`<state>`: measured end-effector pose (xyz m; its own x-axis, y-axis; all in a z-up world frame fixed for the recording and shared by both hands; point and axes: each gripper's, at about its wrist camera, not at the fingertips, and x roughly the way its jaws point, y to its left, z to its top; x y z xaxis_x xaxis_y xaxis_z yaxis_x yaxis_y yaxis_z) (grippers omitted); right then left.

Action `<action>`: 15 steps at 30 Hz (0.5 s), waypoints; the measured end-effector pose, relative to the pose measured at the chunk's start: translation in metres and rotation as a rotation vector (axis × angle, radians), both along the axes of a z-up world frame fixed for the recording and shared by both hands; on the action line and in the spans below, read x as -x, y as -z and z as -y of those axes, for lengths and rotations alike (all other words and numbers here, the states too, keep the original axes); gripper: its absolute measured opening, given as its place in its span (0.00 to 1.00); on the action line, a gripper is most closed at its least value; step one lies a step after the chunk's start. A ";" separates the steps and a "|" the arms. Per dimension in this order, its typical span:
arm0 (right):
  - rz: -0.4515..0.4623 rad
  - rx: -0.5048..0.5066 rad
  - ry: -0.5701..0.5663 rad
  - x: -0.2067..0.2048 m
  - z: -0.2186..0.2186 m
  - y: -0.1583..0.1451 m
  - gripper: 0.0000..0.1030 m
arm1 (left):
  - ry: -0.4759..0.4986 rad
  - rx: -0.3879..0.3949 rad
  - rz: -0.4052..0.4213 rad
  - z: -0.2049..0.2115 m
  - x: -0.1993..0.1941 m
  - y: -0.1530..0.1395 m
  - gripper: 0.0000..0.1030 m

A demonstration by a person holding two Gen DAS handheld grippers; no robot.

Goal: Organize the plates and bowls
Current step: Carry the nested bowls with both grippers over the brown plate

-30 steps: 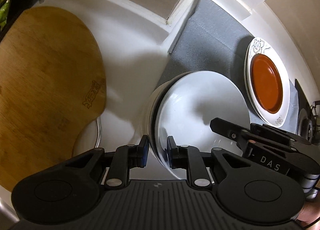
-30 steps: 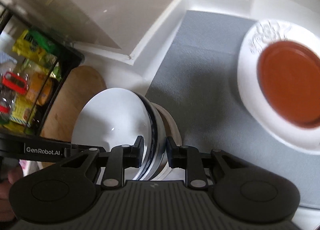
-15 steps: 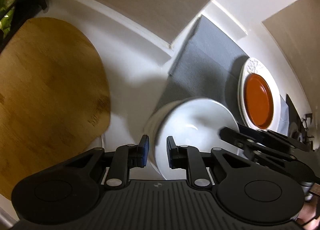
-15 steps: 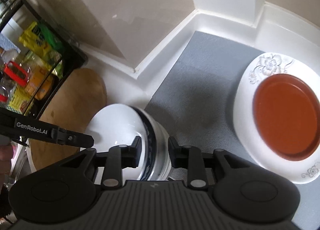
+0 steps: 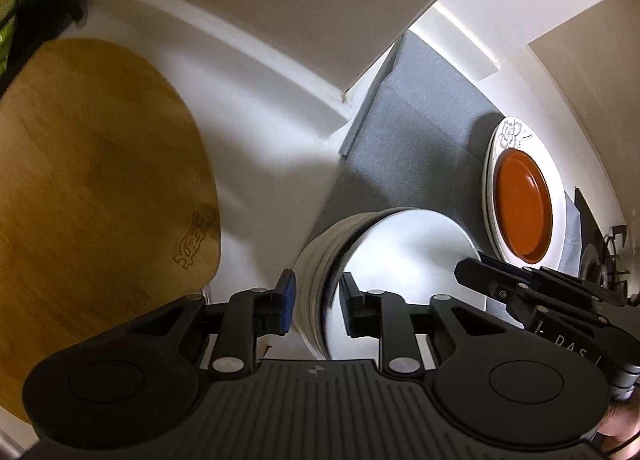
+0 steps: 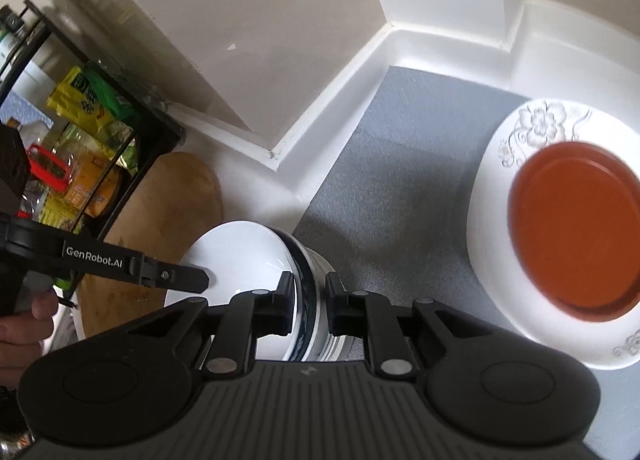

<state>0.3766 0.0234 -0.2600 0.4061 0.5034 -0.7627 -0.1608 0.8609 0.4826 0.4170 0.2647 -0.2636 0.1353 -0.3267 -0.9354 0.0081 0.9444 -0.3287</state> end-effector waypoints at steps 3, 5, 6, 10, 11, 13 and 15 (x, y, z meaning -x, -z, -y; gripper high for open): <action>-0.010 -0.003 0.004 0.000 0.000 0.004 0.16 | -0.006 0.011 -0.016 -0.003 -0.001 0.004 0.34; -0.025 -0.007 0.004 -0.001 0.000 0.009 0.17 | -0.001 0.005 -0.008 -0.004 0.001 0.004 0.40; -0.042 -0.016 0.006 -0.002 0.001 0.013 0.17 | 0.000 0.002 -0.007 -0.004 0.001 0.005 0.40; -0.120 -0.099 0.064 0.001 0.009 0.028 0.28 | -0.007 -0.024 -0.046 -0.005 0.000 0.013 0.57; -0.117 -0.113 0.067 0.003 0.011 0.029 0.29 | -0.016 -0.021 -0.059 -0.007 0.000 0.016 0.59; -0.144 -0.141 0.065 0.004 0.012 0.034 0.36 | -0.028 0.004 -0.081 -0.011 0.001 0.022 0.60; -0.160 -0.173 0.076 0.005 0.015 0.039 0.47 | -0.030 0.019 -0.100 -0.012 0.001 0.028 0.59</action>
<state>0.3718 0.0086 -0.2990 0.3287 0.6049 -0.7253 -0.0078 0.7697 0.6384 0.4159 0.2762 -0.2911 0.0515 -0.3416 -0.9384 -0.0542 0.9373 -0.3442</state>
